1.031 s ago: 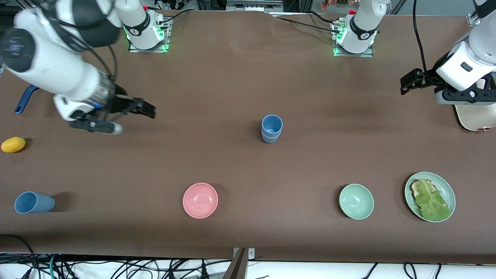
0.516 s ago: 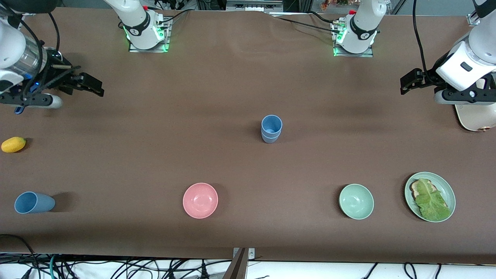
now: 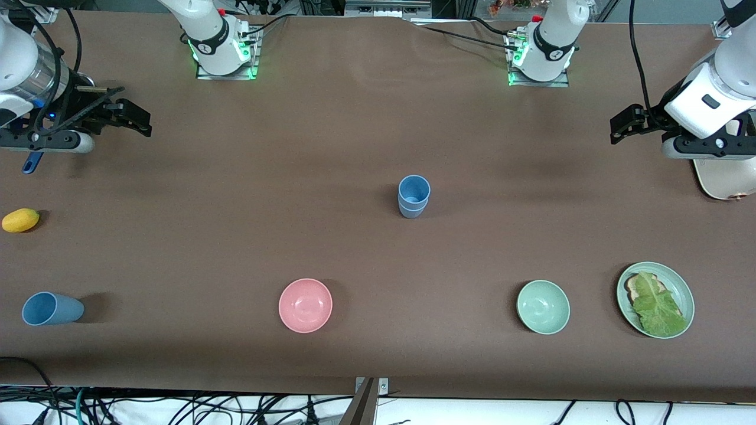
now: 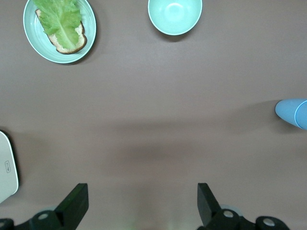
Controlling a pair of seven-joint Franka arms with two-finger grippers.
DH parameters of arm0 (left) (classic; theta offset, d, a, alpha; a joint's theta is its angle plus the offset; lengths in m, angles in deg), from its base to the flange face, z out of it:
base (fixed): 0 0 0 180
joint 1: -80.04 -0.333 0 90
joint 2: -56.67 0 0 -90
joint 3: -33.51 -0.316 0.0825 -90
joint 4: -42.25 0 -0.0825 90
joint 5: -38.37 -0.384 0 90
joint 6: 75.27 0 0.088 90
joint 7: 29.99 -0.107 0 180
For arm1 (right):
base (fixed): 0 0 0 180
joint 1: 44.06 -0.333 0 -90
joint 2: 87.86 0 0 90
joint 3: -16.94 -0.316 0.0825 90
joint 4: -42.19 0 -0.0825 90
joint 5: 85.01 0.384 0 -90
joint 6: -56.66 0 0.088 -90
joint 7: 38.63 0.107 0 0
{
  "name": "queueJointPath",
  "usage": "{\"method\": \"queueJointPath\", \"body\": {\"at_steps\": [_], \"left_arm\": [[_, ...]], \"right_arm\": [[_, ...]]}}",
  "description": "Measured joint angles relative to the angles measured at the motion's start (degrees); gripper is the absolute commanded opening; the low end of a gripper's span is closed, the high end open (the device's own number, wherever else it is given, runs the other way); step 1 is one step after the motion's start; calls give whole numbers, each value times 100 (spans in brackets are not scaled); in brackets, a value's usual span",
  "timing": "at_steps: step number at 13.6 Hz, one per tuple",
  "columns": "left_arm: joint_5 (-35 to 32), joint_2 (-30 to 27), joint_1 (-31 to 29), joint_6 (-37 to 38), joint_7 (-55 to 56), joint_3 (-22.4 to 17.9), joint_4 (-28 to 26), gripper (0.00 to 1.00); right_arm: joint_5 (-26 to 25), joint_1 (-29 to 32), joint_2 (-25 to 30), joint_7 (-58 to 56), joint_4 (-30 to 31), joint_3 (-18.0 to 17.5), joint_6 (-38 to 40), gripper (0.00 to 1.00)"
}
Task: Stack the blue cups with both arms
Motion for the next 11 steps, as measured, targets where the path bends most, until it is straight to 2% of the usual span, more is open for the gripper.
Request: {"method": "queueJointPath", "body": {"at_steps": [6, 11], "left_arm": [[0, 0, 0, 2, 0, 0, 0, 100], [0, 0, 0, 2, 0, 0, 0, 100]], "right_arm": [[-1, 1, 3, -81, -63, 5, 83, 100], [0, 27, 7, -327, -295, 148, 296, 100]]}}
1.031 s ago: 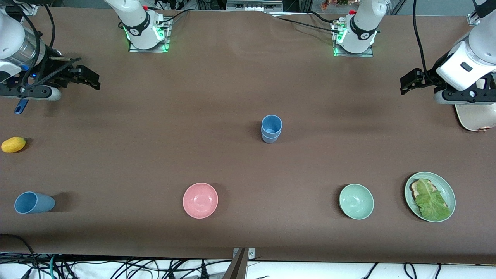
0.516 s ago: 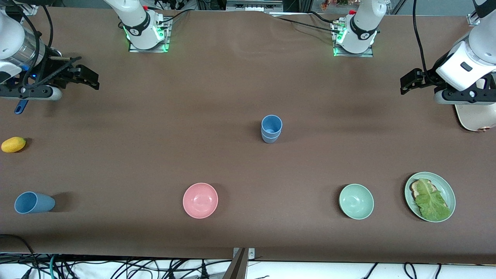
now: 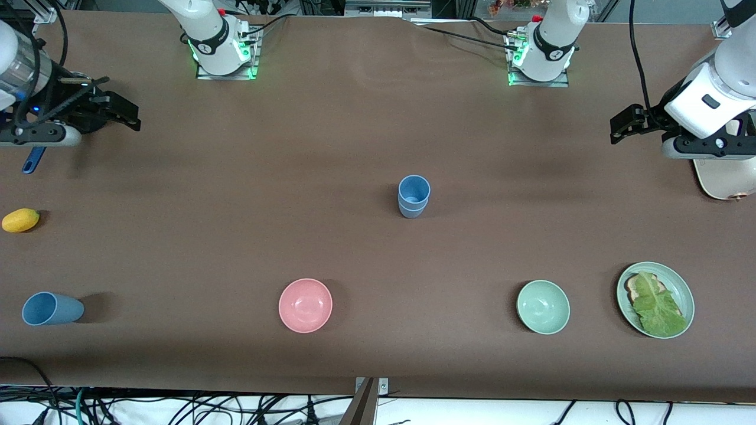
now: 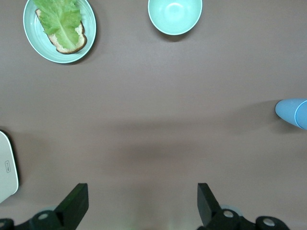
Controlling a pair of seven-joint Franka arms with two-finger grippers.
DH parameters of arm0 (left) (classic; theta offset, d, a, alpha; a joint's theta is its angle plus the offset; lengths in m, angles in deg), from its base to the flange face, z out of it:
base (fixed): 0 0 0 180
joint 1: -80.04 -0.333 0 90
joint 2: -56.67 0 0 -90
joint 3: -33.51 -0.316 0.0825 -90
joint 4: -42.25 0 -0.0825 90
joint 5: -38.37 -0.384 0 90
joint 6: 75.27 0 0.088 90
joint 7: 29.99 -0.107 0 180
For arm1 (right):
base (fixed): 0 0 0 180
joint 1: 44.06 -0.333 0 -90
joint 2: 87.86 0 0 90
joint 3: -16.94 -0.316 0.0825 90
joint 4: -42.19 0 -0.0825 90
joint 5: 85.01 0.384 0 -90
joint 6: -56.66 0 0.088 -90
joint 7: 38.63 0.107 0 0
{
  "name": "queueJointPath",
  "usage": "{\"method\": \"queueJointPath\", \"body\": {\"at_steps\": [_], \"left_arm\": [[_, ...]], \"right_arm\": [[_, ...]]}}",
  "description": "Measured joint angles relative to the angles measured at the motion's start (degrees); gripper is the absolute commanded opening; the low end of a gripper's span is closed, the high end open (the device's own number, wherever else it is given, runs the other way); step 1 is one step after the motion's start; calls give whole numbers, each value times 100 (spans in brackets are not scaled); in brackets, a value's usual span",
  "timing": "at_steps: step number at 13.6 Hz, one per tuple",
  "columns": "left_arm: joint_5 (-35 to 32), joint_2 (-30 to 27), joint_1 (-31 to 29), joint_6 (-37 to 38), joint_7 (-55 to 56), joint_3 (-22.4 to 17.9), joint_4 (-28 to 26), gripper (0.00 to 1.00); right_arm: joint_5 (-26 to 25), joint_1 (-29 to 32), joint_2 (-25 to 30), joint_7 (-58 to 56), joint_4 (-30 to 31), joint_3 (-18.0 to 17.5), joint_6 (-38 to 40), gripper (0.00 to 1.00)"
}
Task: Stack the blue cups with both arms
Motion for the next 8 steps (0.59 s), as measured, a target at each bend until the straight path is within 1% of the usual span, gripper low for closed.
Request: {"method": "queueJointPath", "body": {"at_steps": [8], "left_arm": [[0, 0, 0, 0, 0, 0, 0, 100]], "right_arm": [[36, 1, -49, -64, -90, -9, 26, 100]]}}
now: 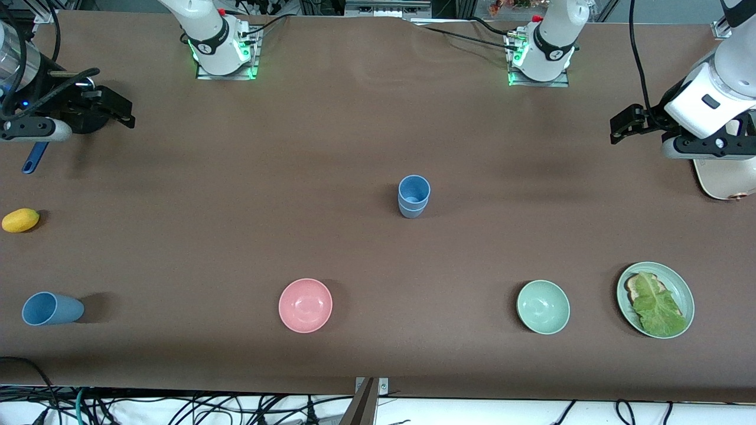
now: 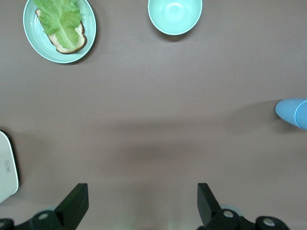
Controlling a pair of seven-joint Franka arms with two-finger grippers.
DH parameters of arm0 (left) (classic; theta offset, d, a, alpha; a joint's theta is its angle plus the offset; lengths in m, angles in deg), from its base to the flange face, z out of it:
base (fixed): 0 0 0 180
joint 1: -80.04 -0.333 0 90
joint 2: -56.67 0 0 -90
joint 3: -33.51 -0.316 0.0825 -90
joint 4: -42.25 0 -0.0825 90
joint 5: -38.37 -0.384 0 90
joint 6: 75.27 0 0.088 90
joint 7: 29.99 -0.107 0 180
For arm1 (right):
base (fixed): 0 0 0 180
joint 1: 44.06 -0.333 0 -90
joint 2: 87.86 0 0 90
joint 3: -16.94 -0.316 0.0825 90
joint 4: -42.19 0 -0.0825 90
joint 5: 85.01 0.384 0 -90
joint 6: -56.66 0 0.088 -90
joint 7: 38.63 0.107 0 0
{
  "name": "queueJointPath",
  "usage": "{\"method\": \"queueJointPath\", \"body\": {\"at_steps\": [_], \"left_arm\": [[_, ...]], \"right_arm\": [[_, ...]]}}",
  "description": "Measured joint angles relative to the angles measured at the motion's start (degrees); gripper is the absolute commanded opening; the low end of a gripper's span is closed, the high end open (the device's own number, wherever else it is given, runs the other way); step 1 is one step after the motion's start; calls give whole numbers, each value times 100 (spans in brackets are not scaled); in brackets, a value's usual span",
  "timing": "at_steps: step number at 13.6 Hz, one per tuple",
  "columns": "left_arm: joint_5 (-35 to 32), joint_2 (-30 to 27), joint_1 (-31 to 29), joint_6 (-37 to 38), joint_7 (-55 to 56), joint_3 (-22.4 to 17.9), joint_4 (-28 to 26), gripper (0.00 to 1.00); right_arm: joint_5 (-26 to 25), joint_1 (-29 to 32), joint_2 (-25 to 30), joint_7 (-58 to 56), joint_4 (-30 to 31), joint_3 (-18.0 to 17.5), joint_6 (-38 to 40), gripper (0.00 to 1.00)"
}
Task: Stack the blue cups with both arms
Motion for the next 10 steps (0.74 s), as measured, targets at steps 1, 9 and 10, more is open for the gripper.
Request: {"method": "queueJointPath", "body": {"at_steps": [1, 9, 10], "left_arm": [[0, 0, 0, 0, 0, 0, 0, 100], [0, 0, 0, 0, 0, 0, 0, 100], [0, 0, 0, 0, 0, 0, 0, 100]], "right_arm": [[0, 0, -44, -5, 0, 0, 0, 100], [0, 0, -116, -21, -26, 0, 0, 100], [0, 0, -117, -22, -28, 0, 2, 100]]}}
